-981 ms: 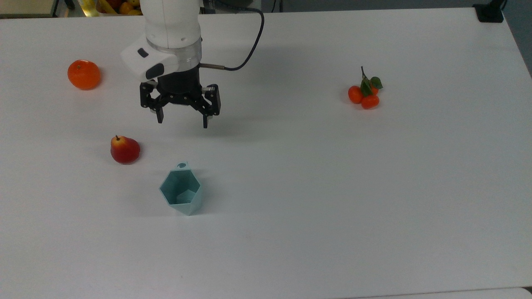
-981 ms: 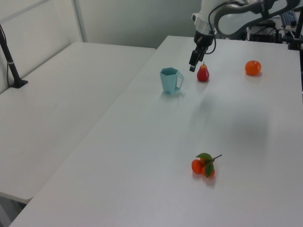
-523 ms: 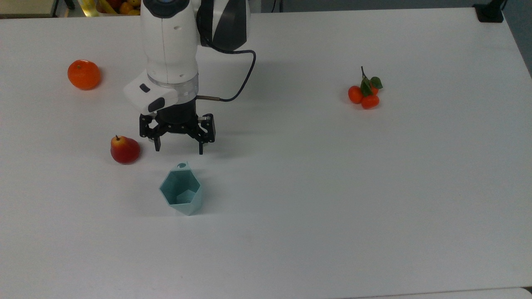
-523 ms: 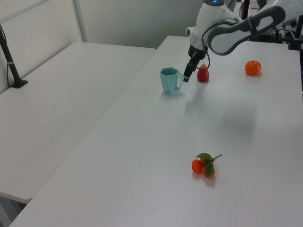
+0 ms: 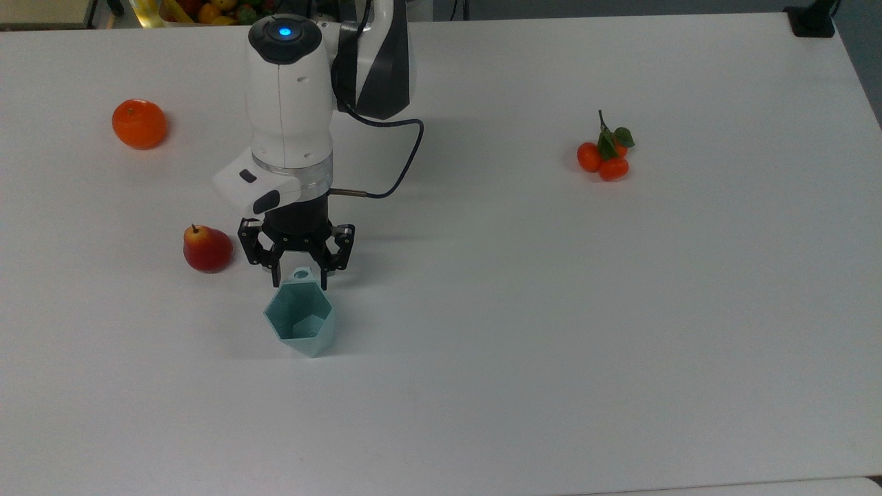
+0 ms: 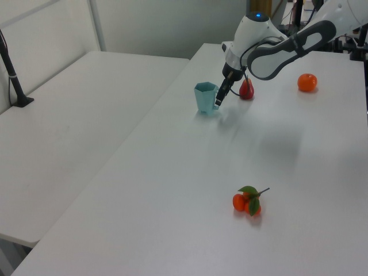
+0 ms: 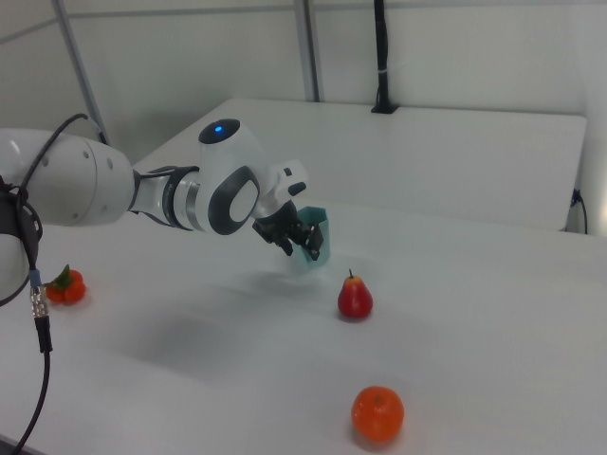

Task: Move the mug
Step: 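Lower the gripper onto the teal mug rim and close on it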

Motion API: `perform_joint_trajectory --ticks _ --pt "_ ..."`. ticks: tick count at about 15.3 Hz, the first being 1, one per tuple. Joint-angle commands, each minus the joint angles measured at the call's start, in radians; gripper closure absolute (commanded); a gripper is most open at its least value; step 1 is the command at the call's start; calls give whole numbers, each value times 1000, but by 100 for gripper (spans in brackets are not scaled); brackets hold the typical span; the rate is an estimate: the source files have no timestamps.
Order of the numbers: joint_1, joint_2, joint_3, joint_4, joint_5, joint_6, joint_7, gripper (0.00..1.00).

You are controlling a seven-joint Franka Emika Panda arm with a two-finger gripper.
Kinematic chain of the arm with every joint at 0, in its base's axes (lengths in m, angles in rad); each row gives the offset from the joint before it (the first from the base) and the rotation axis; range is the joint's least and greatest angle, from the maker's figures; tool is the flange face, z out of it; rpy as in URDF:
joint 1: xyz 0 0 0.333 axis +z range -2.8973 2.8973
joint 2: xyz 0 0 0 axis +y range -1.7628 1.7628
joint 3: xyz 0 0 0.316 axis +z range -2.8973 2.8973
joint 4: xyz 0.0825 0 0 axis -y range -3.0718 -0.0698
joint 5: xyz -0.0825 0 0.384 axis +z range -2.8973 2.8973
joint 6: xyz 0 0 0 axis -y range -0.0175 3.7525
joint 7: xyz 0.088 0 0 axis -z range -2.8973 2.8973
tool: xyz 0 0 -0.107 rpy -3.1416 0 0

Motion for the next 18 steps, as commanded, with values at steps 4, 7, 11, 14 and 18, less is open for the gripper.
perform_joint_trajectory --ticks 4,7,11,14,18 --pt "3 5 -1 10 -14 13 -15 79" --pt "3 2 -1 10 -25 11 -12 89" --pt "10 -73 0 -33 -25 -3 15 89" --pt "12 -170 3 -76 -25 -71 74 89" --pt "15 -332 45 -187 -60 -202 165 89"
